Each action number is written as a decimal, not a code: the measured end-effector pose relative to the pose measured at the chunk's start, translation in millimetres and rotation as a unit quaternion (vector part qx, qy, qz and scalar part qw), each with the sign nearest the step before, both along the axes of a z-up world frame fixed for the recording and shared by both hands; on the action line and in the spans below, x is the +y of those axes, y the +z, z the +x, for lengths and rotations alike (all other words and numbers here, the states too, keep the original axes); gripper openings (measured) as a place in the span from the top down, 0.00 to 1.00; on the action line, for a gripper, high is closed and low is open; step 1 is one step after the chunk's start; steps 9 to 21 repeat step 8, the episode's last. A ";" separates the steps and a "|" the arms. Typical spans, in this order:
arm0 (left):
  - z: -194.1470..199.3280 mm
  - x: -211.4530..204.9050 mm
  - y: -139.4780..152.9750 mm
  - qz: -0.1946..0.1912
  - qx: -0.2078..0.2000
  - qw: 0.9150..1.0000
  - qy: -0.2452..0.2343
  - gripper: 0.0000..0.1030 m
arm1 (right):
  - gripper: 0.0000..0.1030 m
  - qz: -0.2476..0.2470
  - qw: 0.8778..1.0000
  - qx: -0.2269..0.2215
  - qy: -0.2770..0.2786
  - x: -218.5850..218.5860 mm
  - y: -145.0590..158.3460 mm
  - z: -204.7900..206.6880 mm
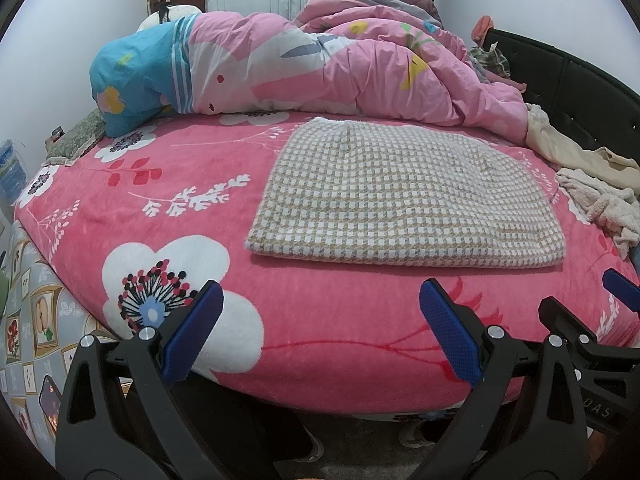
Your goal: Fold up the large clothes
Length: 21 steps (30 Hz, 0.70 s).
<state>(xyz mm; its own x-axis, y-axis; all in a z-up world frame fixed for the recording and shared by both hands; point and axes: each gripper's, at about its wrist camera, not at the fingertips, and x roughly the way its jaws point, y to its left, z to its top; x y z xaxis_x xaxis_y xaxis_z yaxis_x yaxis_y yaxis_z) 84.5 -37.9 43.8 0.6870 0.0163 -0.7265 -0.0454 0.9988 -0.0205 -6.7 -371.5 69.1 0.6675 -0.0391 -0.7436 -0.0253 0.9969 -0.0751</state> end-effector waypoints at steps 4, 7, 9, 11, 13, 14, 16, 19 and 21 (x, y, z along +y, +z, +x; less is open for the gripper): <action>-0.4 -0.8 0.1 0.000 0.000 1.000 0.001 0.08 | 0.06 0.000 1.000 0.000 -0.001 0.5 -0.3 0.1; -0.3 -0.4 0.2 0.001 -0.001 1.000 0.001 0.08 | 0.06 0.000 1.000 0.000 -0.001 0.2 -0.3 0.2; -0.5 -1.0 -0.2 0.001 -0.001 1.000 0.001 0.08 | 0.06 0.000 1.000 0.000 -0.001 0.2 -0.3 0.2; -0.5 -1.0 -0.2 0.001 -0.001 1.000 0.001 0.08 | 0.06 0.000 1.000 0.000 -0.001 0.2 -0.3 0.2; -0.5 -1.0 -0.2 0.001 -0.001 1.000 0.001 0.08 | 0.06 0.000 1.000 0.000 -0.001 0.2 -0.3 0.2; -0.5 -1.0 -0.2 0.001 -0.001 1.000 0.001 0.08 | 0.06 0.000 1.000 0.000 -0.001 0.2 -0.3 0.2; -0.5 -1.0 -0.2 0.001 -0.001 1.000 0.001 0.08 | 0.06 0.000 1.000 0.000 -0.001 0.2 -0.3 0.2; -0.5 -1.0 -0.2 0.001 -0.001 1.000 0.001 0.08 | 0.06 0.000 1.000 0.000 -0.001 0.2 -0.3 0.2; -0.5 -1.0 -0.2 0.001 -0.001 1.000 0.001 0.08 | 0.06 0.000 1.000 0.000 -0.001 0.2 -0.3 0.2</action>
